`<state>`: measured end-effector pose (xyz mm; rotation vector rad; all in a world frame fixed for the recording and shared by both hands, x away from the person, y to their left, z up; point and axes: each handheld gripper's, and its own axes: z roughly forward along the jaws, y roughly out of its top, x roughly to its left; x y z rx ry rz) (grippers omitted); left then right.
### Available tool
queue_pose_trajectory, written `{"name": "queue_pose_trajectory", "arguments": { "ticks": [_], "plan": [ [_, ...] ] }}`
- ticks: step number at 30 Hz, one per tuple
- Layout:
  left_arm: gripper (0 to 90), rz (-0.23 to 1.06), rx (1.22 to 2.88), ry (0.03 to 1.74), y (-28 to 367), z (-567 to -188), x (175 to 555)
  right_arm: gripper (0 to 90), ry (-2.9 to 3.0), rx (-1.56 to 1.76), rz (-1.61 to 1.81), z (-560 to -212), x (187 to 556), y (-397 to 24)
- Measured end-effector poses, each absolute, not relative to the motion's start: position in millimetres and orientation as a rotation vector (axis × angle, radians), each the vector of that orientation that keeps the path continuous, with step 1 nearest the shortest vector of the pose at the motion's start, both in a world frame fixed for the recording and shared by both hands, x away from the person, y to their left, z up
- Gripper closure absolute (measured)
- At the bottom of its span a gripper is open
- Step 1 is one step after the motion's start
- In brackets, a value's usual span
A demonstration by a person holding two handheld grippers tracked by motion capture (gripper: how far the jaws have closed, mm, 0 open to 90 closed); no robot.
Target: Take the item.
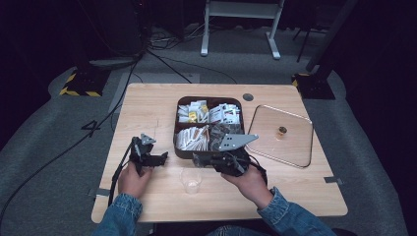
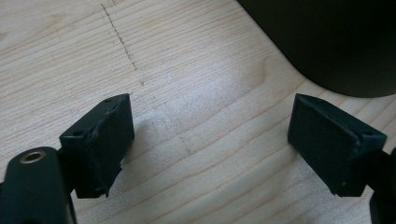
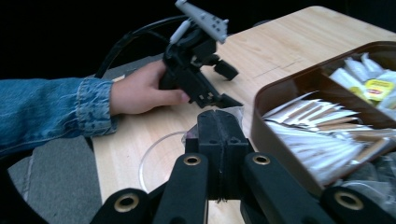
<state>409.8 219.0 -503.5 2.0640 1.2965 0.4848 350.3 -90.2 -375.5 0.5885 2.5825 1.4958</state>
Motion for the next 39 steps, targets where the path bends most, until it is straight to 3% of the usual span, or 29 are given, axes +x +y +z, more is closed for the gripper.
{"name": "queue_pose_trajectory", "arguments": {
  "ticks": [29, 32, 34, 39],
  "plan": [
    [15.0, 0.485, 2.064, 1.296, 219.0, -503.6, 409.8, 89.4, 2.737, 0.576, 1.423, -412.3, 342.5, -62.8],
    [15.0, 0.485, 2.064, 1.297, 219.0, -503.6, 409.8, 81.3, 2.744, 0.580, 1.441, -413.4, 341.9, -63.3],
    [15.0, 0.485, 2.063, 1.297, 219.0, -503.6, 409.8, 68.9, 2.731, 0.582, 1.462, -412.9, 341.7, -62.8],
    [15.0, 0.485, 2.064, 1.296, 219.0, -503.6, 409.8, 64.8, 2.720, 0.587, 1.479, -410.6, 342.2, -63.3]
  ]
}}
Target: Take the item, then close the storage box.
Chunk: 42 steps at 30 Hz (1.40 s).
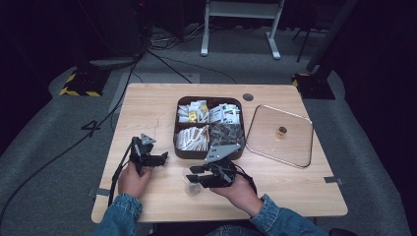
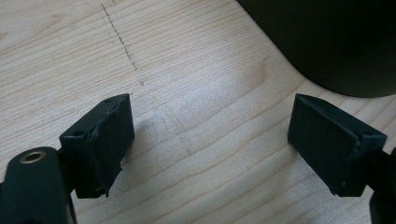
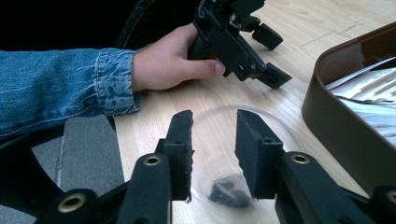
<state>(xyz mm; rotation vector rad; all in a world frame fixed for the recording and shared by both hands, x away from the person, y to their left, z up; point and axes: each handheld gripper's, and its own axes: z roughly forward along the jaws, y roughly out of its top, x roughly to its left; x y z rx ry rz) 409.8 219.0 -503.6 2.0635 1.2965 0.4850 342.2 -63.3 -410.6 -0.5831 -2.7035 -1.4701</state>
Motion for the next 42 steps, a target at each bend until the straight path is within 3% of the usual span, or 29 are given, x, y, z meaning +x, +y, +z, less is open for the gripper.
{"name": "queue_pose_trajectory", "arguments": {
  "ticks": [24, 42],
  "plan": [
    [15.0, 0.485, 2.068, 1.289, 219.0, -503.5, 411.2, 57.3, -2.728, -0.788, -1.588, -384.3, 371.8, -104.8],
    [15.1, 0.485, 2.064, 1.296, 219.0, -503.5, 409.9, 50.6, -2.807, -1.104, -1.618, -374.2, 424.8, -167.0]
  ]
}}
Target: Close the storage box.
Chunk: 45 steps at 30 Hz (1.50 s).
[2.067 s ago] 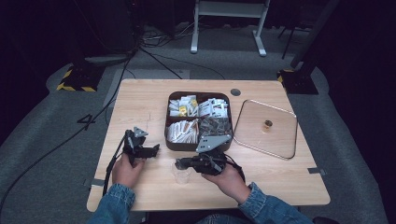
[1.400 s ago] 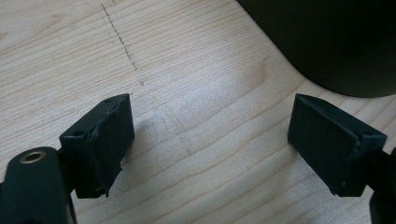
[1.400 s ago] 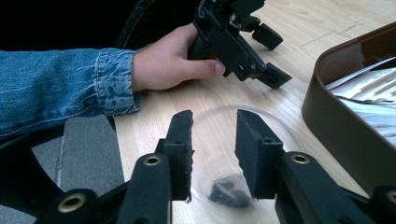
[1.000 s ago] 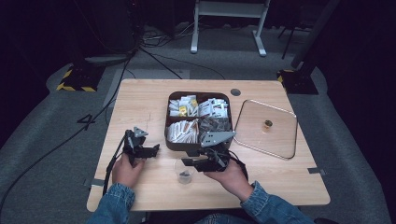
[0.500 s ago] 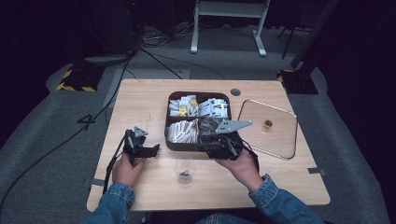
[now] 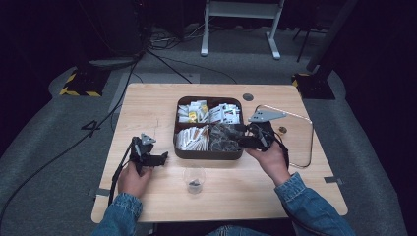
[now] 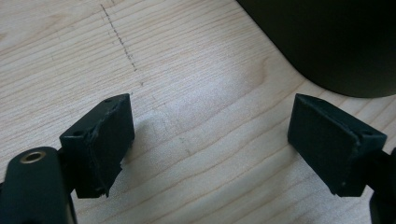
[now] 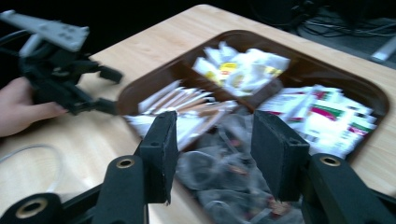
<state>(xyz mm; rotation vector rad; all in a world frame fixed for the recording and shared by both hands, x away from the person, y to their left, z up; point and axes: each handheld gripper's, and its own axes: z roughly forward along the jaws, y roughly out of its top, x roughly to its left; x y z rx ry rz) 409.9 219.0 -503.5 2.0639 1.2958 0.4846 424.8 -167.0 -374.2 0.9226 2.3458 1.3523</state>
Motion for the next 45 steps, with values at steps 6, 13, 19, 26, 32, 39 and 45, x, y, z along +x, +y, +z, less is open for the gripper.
{"name": "queue_pose_trajectory", "arguments": {
  "ticks": [6, 13, 19, 26, 32, 39, 45],
  "plan": [
    [15.2, 0.486, 2.061, 1.304, 220.9, -503.4, 410.0, 49.6, 2.296, 0.979, 1.305, -374.2, 438.0, -184.2],
    [15.1, 0.494, 2.055, 1.315, 222.8, -503.4, 410.7, 47.4, 2.228, 1.075, 1.256, -381.4, 460.3, -209.5],
    [15.1, 0.494, 2.052, 1.316, 223.3, -503.6, 410.9, 44.5, 2.181, 1.128, 1.187, -391.5, 476.6, -230.2],
    [15.1, 0.495, 2.052, 1.317, 223.3, -503.6, 410.9, 43.5, 2.107, 1.248, 1.133, -406.8, 492.4, -256.6],
    [15.1, 0.495, 2.052, 1.317, 223.2, -503.6, 410.9, 43.0, 2.056, 1.347, 1.081, -421.9, 503.5, -277.8],
    [15.1, 0.495, 2.053, 1.317, 223.3, -503.6, 410.9, 42.6, 2.021, 1.442, 0.995, -439.0, 512.7, -296.0],
    [15.1, 0.495, 2.052, 1.317, 223.2, -503.6, 410.9, 42.0, 2.005, 1.504, 0.907, -452.8, 516.7, -307.5]
  ]
}}
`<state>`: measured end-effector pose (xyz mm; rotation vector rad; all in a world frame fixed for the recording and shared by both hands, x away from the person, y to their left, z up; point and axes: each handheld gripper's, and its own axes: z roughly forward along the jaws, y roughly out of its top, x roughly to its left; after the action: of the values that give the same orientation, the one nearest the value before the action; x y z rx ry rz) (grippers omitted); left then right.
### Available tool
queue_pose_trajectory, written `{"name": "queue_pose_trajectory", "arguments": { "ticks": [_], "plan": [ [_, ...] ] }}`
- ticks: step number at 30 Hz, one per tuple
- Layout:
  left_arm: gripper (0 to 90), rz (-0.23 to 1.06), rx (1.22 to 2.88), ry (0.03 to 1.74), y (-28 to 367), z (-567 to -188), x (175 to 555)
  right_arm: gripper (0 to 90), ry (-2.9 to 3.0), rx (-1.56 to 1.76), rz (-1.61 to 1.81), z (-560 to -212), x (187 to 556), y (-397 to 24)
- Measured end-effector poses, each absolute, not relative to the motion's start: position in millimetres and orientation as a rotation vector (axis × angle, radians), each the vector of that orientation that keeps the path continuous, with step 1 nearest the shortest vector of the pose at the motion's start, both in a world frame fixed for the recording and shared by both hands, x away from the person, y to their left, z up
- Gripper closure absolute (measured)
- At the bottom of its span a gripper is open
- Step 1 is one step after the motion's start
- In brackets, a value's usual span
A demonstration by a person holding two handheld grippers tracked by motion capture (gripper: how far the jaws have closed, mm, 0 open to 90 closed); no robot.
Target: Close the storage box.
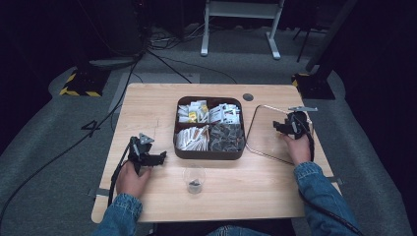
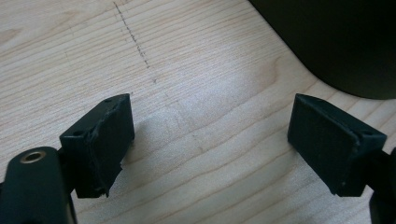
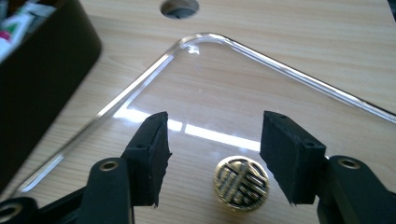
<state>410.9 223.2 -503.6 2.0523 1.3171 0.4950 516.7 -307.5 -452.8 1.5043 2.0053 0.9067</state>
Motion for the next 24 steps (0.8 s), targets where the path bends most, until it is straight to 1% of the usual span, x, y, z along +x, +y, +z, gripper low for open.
{"name": "queue_pose_trajectory", "arguments": {
  "ticks": [8, 24],
  "plan": [
    [15.1, 0.495, 2.052, 1.317, 223.2, -503.6, 410.9, 41.6, 2.007, 1.585, 0.852, -470.5, 518.3, -320.6],
    [15.1, 0.495, 2.052, 1.317, 223.2, -503.6, 410.9, 43.1, 2.075, 1.634, 0.803, -481.6, 520.8, -321.9]
  ]
}}
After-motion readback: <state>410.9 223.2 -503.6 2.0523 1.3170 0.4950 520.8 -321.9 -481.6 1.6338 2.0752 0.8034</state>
